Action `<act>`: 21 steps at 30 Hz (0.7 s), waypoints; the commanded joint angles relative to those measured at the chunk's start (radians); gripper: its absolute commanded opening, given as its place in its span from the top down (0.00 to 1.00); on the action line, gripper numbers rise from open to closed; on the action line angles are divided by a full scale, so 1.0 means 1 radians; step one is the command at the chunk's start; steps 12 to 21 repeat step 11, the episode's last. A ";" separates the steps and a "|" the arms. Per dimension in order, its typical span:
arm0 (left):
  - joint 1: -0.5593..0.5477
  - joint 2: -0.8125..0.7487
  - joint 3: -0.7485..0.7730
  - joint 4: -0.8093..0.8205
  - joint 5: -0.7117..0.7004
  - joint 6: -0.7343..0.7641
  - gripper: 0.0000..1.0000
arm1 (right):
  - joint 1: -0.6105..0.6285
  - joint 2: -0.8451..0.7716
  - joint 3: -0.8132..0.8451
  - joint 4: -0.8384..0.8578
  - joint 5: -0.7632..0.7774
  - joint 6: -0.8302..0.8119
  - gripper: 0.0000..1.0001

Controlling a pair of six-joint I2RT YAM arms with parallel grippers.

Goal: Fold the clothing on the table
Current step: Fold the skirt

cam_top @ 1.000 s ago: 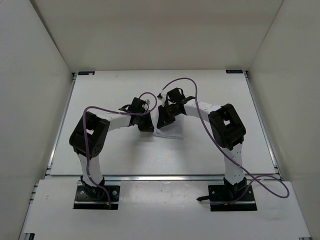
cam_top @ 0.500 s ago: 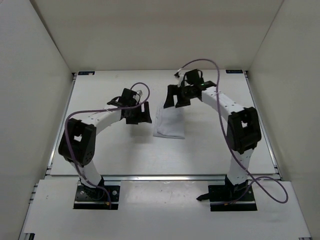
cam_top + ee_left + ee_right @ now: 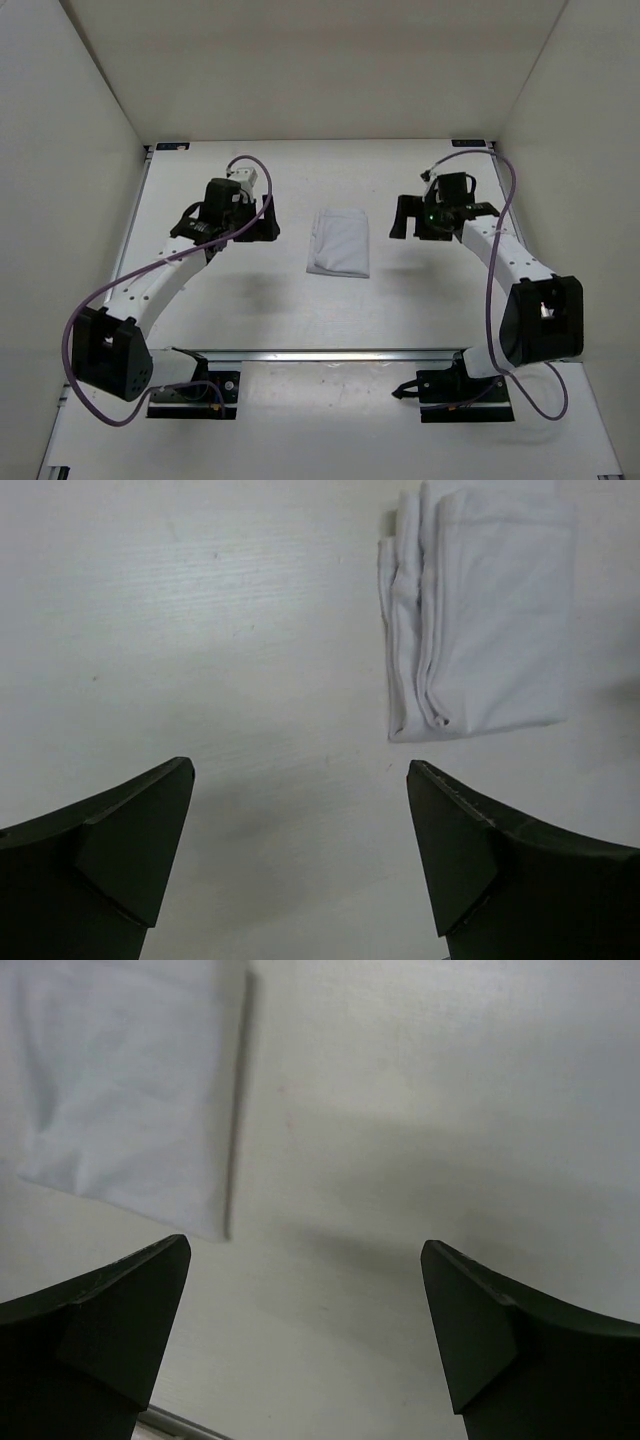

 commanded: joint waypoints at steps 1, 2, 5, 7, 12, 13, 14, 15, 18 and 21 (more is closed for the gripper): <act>0.002 -0.047 -0.064 -0.006 -0.044 0.001 0.02 | 0.001 -0.116 -0.106 0.069 0.057 -0.011 0.02; 0.006 -0.056 -0.070 -0.002 -0.043 -0.008 0.01 | -0.001 -0.153 -0.127 0.092 0.041 -0.003 0.00; 0.015 -0.081 -0.117 0.007 -0.044 -0.020 0.02 | -0.036 -0.199 -0.190 0.123 -0.007 0.011 0.01; 0.010 -0.101 -0.134 0.018 -0.044 -0.029 0.01 | -0.051 -0.208 -0.208 0.123 -0.010 0.006 0.01; 0.006 -0.100 -0.145 0.023 -0.047 -0.029 0.01 | -0.050 -0.188 -0.190 0.108 0.001 -0.005 0.01; 0.006 -0.100 -0.145 0.023 -0.047 -0.029 0.01 | -0.050 -0.188 -0.190 0.108 0.001 -0.005 0.01; 0.006 -0.100 -0.145 0.023 -0.047 -0.029 0.01 | -0.050 -0.188 -0.190 0.108 0.001 -0.005 0.01; 0.006 -0.100 -0.145 0.023 -0.047 -0.029 0.01 | -0.050 -0.188 -0.190 0.108 0.001 -0.005 0.01; 0.006 -0.100 -0.145 0.023 -0.047 -0.029 0.01 | -0.050 -0.188 -0.190 0.108 0.001 -0.005 0.01; 0.006 -0.100 -0.145 0.023 -0.047 -0.029 0.01 | -0.050 -0.188 -0.190 0.108 0.001 -0.005 0.01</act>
